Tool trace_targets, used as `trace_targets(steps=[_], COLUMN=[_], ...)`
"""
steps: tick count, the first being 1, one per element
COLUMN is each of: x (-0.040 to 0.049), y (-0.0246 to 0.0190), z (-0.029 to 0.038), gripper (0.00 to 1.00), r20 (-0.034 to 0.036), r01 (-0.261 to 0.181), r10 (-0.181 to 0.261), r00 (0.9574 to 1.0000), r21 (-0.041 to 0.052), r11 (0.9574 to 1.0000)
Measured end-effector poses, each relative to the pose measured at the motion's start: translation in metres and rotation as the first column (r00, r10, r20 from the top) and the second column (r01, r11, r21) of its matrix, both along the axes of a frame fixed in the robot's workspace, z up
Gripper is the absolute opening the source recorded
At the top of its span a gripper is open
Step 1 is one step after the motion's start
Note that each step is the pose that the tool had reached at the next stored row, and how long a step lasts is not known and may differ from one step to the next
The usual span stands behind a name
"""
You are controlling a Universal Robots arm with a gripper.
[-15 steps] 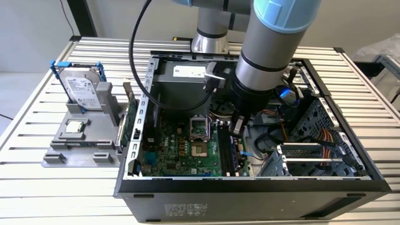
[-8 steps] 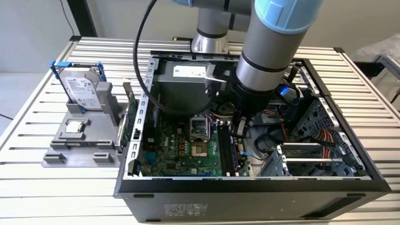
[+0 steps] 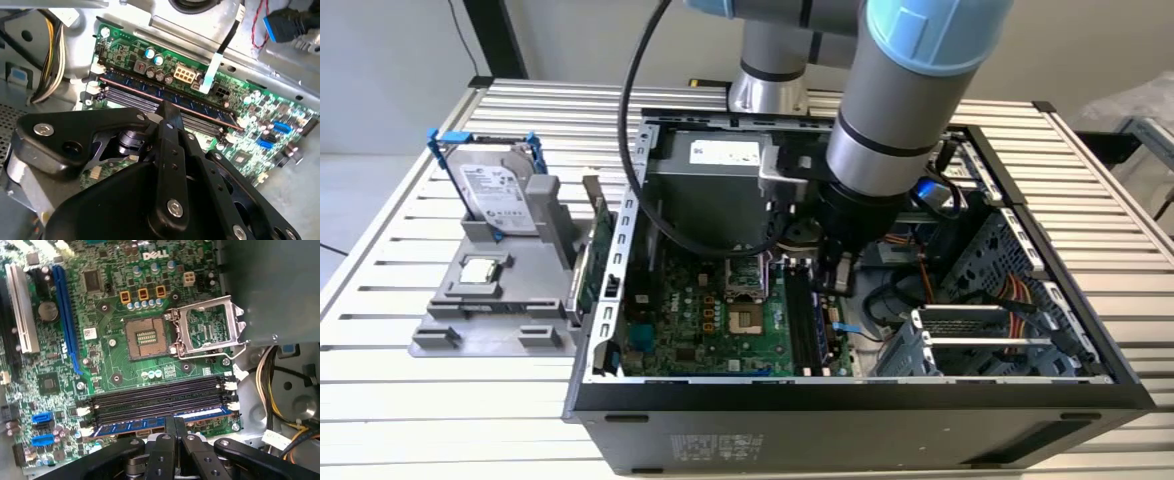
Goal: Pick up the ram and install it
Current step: 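Press down the ram until it locks into place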
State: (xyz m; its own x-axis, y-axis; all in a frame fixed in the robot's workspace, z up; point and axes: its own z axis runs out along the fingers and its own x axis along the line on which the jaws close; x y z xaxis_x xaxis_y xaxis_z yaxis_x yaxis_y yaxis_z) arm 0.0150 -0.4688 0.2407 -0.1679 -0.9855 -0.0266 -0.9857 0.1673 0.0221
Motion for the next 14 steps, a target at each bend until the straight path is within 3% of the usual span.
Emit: trace_targets(steps=[4,7,11,14], x=[0.0005,0.0005,0.0007,0.0007], y=[0.0,-0.0001,-0.0002,-0.0002], z=[-0.0018,-0.0033,-0.0042,-0.0044], gripper=[0.0,0.0,0.0,0.0], r20=[0.0,0.0,-0.0001,0.0], r01=[-0.066,-0.139,-0.172,-0.173], r10=[0.066,0.139,0.172,0.173], r00=[0.9978,0.9902,0.9851,0.985], r21=[0.0,-0.0002,-0.0003,-0.0001], r11=[0.9978,0.9902,0.9851,0.985])
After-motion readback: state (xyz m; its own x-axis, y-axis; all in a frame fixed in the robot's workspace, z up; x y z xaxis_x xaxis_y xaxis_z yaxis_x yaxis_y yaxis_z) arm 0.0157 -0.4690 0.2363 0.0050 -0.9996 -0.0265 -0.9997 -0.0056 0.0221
